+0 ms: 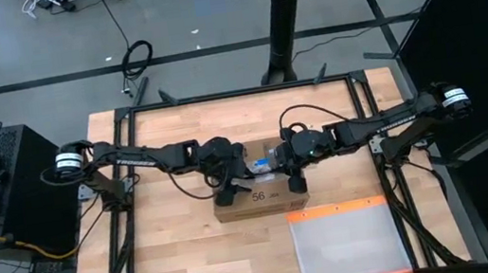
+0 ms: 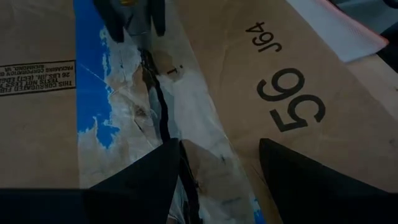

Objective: Unpack boxes
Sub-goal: Open the cardboard box using the cutter

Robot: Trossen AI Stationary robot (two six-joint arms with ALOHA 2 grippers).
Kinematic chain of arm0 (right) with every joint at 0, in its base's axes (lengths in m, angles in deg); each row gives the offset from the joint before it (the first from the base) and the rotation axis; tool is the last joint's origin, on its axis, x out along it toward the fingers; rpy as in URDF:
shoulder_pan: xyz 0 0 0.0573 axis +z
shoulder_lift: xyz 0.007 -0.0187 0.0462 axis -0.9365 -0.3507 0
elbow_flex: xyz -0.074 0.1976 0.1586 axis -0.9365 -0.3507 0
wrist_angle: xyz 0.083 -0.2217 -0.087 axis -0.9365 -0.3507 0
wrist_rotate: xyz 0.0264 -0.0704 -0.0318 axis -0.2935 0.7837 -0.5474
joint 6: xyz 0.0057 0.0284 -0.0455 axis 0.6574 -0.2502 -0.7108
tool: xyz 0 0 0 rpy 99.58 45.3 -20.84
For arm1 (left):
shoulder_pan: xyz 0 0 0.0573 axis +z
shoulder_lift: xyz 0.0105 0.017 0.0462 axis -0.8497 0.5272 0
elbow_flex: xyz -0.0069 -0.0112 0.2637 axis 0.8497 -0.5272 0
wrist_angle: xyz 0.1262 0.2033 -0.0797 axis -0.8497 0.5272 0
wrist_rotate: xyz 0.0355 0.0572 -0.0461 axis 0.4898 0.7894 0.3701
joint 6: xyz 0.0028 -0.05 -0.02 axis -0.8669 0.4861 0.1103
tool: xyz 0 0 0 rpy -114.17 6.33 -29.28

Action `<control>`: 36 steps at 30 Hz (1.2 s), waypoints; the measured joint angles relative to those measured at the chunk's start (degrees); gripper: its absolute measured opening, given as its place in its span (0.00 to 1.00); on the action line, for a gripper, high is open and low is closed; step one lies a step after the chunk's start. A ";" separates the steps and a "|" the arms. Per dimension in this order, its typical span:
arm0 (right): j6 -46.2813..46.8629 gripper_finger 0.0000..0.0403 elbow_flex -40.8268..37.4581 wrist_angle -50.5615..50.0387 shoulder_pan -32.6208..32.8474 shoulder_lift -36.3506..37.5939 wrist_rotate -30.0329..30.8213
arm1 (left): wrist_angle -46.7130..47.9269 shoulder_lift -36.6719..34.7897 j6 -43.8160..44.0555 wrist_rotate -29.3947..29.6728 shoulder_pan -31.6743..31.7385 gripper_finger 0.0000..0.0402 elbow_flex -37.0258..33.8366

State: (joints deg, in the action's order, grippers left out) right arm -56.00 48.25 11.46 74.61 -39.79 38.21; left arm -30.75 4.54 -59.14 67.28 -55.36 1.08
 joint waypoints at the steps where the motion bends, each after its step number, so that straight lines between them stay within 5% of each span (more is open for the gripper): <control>1: 0.06 0.11 0.00 -0.21 -0.01 -0.08 -0.10 | 0.05 0.00 0.02 0.00 0.00 0.53 -0.01; 36: 9.80 0.11 0.02 -19.48 2.30 11.14 3.51 | 0.21 0.04 4.00 0.70 0.18 0.53 0.11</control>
State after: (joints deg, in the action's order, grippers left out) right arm -46.20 48.28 -8.02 76.91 -28.65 41.72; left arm -30.53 4.58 -55.14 67.98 -55.18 1.19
